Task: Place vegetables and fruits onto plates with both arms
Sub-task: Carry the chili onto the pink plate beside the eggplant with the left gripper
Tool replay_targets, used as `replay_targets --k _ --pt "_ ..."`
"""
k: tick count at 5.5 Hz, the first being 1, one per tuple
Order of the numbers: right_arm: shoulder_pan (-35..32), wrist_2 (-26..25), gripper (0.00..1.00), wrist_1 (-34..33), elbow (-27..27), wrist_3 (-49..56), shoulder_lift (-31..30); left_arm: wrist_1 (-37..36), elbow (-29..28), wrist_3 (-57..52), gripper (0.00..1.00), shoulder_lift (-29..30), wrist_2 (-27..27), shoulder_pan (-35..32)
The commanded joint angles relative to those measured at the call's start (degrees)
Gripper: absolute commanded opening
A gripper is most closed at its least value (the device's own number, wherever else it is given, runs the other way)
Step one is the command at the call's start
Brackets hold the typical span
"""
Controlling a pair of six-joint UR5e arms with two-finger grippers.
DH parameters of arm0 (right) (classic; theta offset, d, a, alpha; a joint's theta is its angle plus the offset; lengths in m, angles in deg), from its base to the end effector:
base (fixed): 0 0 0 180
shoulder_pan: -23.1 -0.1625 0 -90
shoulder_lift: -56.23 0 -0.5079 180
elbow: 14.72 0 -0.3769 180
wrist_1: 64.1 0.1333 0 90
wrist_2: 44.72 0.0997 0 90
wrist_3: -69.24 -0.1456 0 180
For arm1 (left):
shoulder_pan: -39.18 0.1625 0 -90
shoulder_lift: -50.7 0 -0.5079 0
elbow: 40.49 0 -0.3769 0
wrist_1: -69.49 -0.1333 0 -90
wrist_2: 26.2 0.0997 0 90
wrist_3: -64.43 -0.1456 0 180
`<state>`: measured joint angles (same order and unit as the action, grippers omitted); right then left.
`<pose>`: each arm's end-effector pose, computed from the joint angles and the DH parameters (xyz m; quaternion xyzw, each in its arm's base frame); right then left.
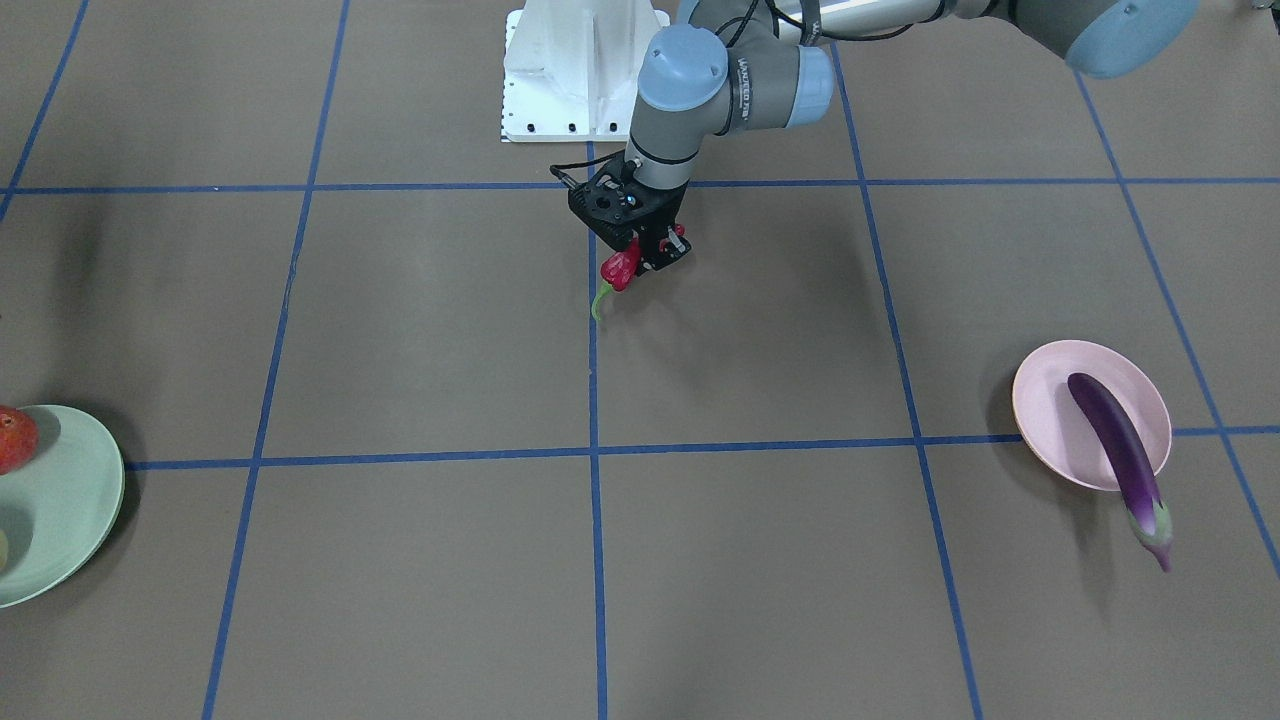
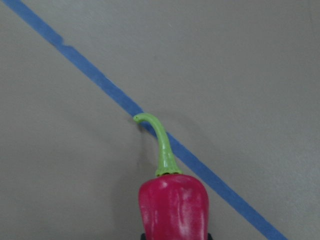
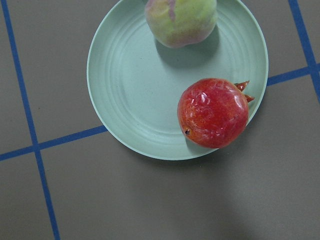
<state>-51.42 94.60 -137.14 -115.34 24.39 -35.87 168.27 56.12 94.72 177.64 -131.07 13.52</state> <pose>-0.1074 -0.4735 0.6570 -0.0312 -0.4526 0.1357 0.8808 0.6351 -0.4116 0.3158 0.2111 0.4002 0.3151 0.8343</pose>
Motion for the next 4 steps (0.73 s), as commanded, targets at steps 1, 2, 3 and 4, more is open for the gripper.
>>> replay_targets --k 1,2,3,4 --pt "0.43 -0.54 1.00 0.00 0.24 -0.06 0.95 -8.71 5.15 2.23 0.00 -2.55 -0.16 -11.10" --pt "1.47 -2.37 1.00 0.00 0.33 0.03 1.22 -14.26 4.91 2.40 0.00 -4.75 -0.16 -15.95" --pt "1.66 -3.08 1.00 0.00 -0.45 0.03 1.48 -16.92 3.17 3.97 0.00 -8.34 -5.82 -23.22" --pt "2.35 -3.09 1.00 -0.09 -1.33 -0.06 1.57 -16.17 -1.11 4.07 0.00 -9.16 -15.36 -29.91"
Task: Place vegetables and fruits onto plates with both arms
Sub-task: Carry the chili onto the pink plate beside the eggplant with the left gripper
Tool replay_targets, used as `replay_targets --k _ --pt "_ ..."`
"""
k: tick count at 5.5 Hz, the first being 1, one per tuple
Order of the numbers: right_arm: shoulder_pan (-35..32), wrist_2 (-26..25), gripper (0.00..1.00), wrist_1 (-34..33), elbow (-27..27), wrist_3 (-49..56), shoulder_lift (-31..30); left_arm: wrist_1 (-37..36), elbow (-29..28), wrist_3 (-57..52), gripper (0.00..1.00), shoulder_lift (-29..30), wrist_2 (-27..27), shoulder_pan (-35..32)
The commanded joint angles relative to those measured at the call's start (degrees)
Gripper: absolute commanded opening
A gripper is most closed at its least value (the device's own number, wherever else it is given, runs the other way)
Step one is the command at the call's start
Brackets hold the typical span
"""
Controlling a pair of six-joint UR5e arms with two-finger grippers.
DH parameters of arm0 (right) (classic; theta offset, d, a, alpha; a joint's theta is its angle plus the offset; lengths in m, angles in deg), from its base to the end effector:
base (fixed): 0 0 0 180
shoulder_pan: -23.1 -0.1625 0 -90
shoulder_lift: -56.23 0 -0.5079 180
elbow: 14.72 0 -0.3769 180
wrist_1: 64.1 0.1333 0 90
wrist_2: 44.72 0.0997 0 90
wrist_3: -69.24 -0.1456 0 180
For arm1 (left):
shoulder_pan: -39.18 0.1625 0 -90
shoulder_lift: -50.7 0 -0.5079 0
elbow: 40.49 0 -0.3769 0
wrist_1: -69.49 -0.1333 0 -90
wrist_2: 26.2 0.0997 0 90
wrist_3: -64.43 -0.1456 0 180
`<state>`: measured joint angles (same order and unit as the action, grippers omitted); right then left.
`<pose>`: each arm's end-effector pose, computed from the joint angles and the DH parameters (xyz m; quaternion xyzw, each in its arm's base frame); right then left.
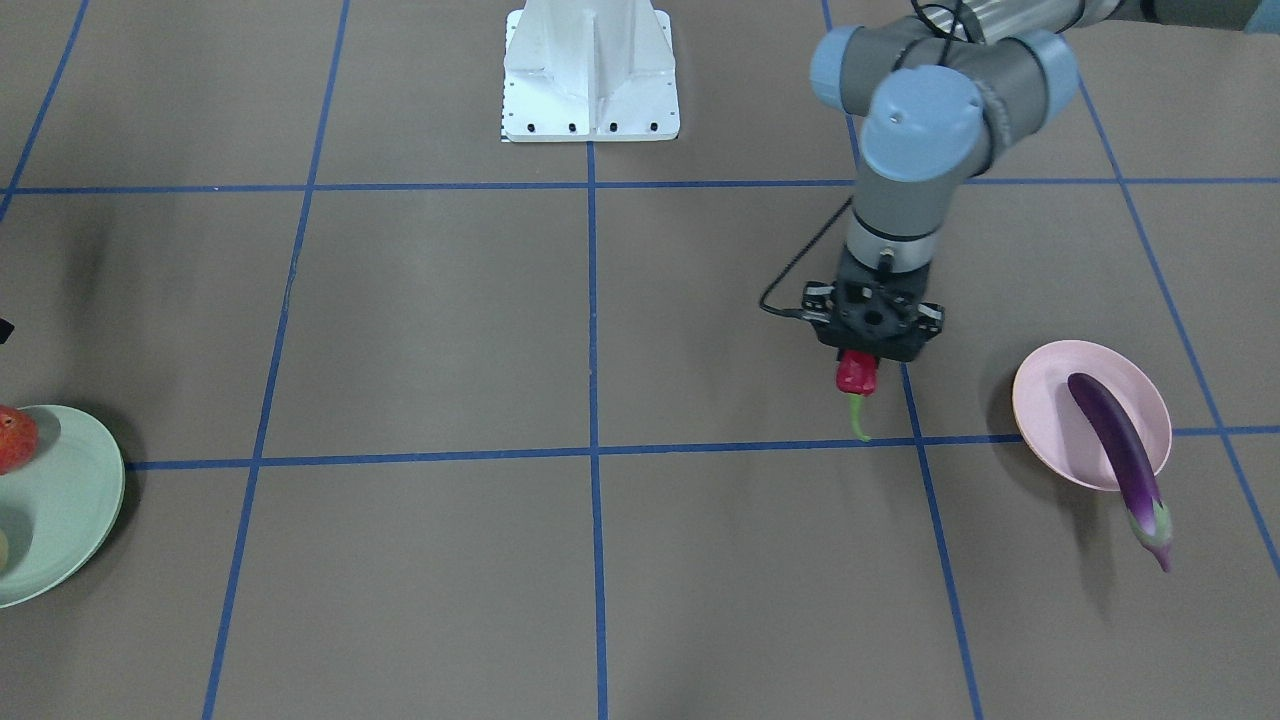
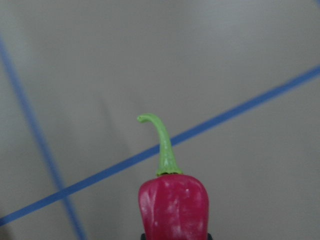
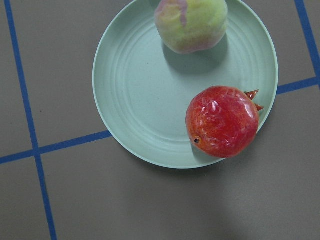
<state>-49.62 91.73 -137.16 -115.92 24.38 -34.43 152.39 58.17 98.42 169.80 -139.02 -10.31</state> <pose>-0.1218 -0.4851 0.6444 -0.0107 -0.4407 0.1218 0.8893 0.3958 -0.5815 0.4401 0.0908 0.3087 0.1060 0.9409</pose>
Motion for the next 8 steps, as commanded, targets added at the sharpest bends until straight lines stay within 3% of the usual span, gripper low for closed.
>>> replay_targets --k 1,3,5,6,7,8 --pt "0.73 -0.13 1.00 0.03 -1.88 -0.06 0.13 0.07 -6.69 -0.41 0.00 -3.16 -10.37 -9.98" --pt "3.44 -0.39 1.00 0.03 -4.61 -0.15 0.13 5.93 -11.89 -3.14 0.00 -6.93 -10.58 -14.40" --pt "3.98 -0.83 1.00 0.03 -5.06 -0.15 0.13 7.72 -14.62 -2.70 0.00 -7.23 -10.49 -14.41" --pt "4.07 -0.92 1.00 0.03 -5.06 -0.15 0.13 8.41 -14.98 -2.70 0.32 -7.22 -10.58 -14.32" --pt "4.34 -1.01 1.00 -0.06 -4.88 -0.23 0.31 10.25 -15.86 -2.88 0.71 -7.66 -10.84 -14.32" --pt "4.34 -1.27 1.00 0.03 -5.14 -0.24 0.31 12.88 -17.78 -2.70 1.00 -7.75 -10.84 -14.32"
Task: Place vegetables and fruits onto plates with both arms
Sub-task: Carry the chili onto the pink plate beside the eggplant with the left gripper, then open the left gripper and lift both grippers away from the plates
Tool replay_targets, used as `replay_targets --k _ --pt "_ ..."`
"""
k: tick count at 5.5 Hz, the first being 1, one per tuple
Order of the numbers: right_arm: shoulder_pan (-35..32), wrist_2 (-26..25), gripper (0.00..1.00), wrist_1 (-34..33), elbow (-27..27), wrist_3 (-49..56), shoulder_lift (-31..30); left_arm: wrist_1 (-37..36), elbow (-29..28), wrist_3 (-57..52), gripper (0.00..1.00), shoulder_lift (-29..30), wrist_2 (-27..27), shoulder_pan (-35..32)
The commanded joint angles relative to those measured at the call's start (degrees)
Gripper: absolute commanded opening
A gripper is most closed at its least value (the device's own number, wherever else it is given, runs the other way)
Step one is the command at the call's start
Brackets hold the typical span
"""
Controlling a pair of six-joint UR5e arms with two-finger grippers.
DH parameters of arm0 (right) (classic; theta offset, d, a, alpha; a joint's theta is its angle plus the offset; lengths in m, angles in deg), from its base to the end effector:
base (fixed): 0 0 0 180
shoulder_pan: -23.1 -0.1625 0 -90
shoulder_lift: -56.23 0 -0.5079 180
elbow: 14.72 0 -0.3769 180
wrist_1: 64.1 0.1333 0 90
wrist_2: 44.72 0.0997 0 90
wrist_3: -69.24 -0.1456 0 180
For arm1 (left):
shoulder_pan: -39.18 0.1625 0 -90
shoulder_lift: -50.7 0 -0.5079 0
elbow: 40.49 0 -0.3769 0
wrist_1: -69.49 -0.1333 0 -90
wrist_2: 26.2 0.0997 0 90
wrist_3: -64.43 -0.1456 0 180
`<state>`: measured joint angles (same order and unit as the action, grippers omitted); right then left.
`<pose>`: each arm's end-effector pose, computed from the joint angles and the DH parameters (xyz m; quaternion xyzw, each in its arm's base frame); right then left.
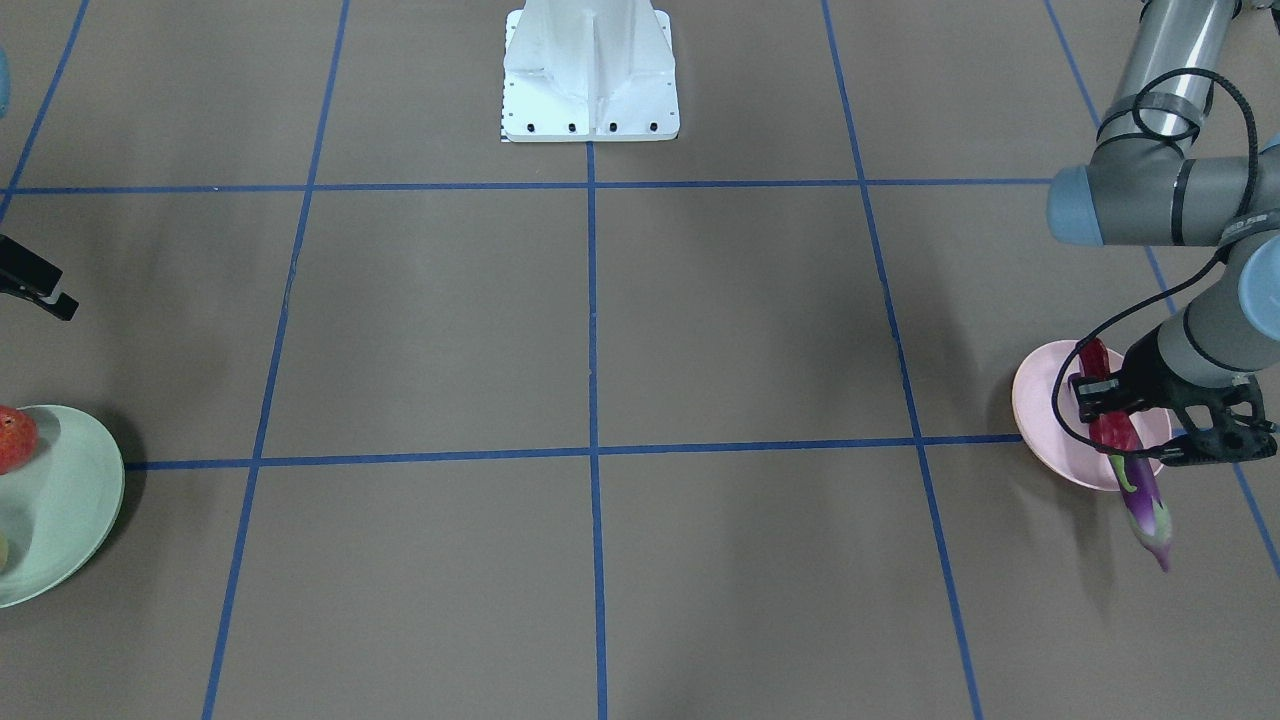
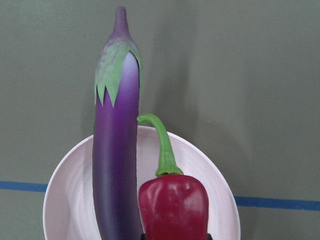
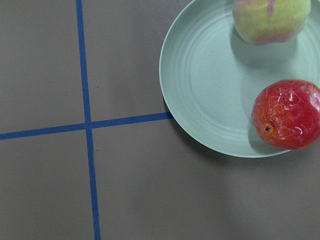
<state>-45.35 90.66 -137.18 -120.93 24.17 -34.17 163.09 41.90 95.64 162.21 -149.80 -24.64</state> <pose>-0.1554 -0.4743 0.5998 0.0140 -0.4521 0.0740 0.8888 0.2543 -0.6368 0.6302 -0.0094 0.3205 0.0024 0.9472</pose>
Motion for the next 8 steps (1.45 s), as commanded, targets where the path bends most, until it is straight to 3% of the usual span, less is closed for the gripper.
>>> replay_targets --k 1,2,3,4,5,6,8 --pt "0.07 -0.38 1.00 0.04 -0.40 -0.02 0.05 3.07 -1.70 0.43 1.00 0.02 -0.15 -0.51" --pt "-0.02 -0.55 1.00 0.04 -1.01 0.07 0.05 2.99 -0.57 0.35 1.00 0.46 -2.15 -1.39" --pt "-0.45 -0.64 1.00 0.04 -1.28 0.15 -0.04 2.91 1.53 -0.35 1.00 0.12 -7.74 -5.05" --pt "-2.72 -0.73 1.00 -0.04 -1.19 1.20 -0.22 2.73 5.38 -0.44 1.00 -1.28 -8.15 -7.78" --pt "-3.87 -1.69 1.00 -0.13 -1.11 4.43 -0.57 2.12 9.16 -7.75 1.00 -5.65 -8.41 -10.42" --pt "-5.63 -1.70 1.00 -1.61 -0.41 8.29 -0.74 3.16 9.72 -14.70 1.00 -11.78 -12.59 -15.15" --pt "-12.55 -2.04 1.00 -13.69 -0.58 24.59 -0.13 3.69 10.07 -23.72 1.00 -20.42 -15.01 -22.72"
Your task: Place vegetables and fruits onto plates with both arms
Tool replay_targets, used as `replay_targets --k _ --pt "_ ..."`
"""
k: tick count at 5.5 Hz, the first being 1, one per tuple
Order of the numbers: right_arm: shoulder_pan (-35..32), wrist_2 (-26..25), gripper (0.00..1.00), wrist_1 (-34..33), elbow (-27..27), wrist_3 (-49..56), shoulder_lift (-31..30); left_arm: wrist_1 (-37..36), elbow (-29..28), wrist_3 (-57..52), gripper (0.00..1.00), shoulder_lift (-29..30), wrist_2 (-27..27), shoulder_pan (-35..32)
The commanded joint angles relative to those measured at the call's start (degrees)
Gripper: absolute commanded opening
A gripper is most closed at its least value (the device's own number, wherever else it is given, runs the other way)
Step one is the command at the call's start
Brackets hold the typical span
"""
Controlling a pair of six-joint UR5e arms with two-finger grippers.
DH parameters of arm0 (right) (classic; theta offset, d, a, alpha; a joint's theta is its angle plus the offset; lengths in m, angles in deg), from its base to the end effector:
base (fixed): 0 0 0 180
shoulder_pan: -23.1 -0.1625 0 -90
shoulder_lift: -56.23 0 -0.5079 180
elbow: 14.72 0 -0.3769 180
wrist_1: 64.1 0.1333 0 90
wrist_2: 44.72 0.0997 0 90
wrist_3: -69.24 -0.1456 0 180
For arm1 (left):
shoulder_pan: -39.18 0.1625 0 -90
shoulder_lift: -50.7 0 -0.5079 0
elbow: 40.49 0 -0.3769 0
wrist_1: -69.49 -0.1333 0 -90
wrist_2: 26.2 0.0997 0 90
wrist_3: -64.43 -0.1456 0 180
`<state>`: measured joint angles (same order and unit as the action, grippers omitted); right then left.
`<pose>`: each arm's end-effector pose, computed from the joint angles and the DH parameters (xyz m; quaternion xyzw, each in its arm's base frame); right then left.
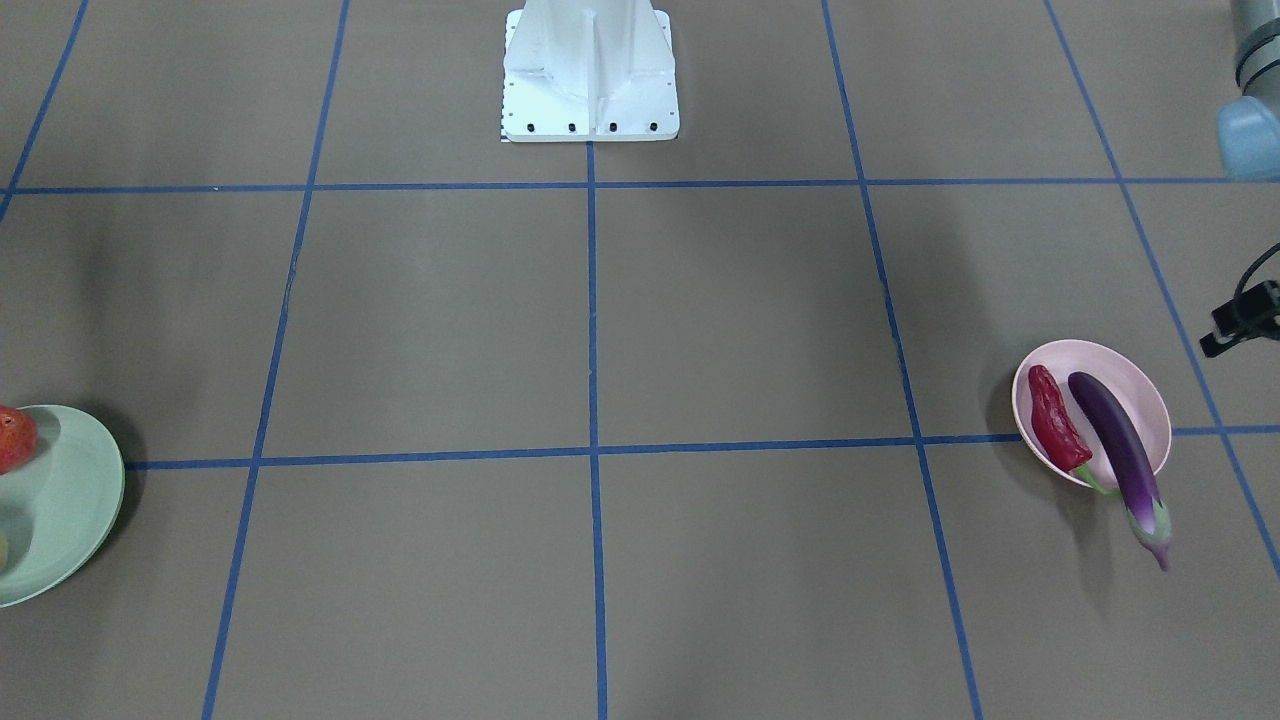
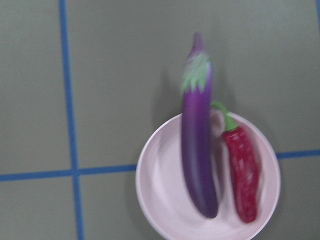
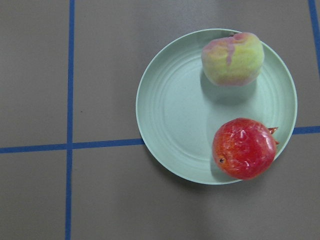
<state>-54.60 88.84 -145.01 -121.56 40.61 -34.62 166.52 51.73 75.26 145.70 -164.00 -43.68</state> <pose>-0.0721 -0.4856 0.6198 0.0623 -0.4098 0.0490 0.9087 0.0417 -0.5379 0.6914 0.0492 0.4148 0.0210 0.9083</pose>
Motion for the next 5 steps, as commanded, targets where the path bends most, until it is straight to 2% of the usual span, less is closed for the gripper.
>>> replay_targets --k 1,3,4,5 --pt "-5.33 -3.18 1.00 -9.31 0.75 15.46 0.23 -0.17 1.37 -3.45 1.00 -4.73 -0.72 -7.54" --pt "-7.19 -3.39 1.00 -12.42 1.28 19.22 -2.30 -3.14 3.04 -4.77 1.00 -5.18 -0.19 -8.63" --pt "-7.37 -3.04 1.00 -12.95 1.28 19.14 -2.93 -10.65 4.70 -4.77 1.00 -3.61 0.07 -8.46" --pt "-7.46 -2.77 1.00 -13.13 1.20 19.13 -3.28 -12.55 5.33 -4.68 1.00 -3.51 0.16 -8.46"
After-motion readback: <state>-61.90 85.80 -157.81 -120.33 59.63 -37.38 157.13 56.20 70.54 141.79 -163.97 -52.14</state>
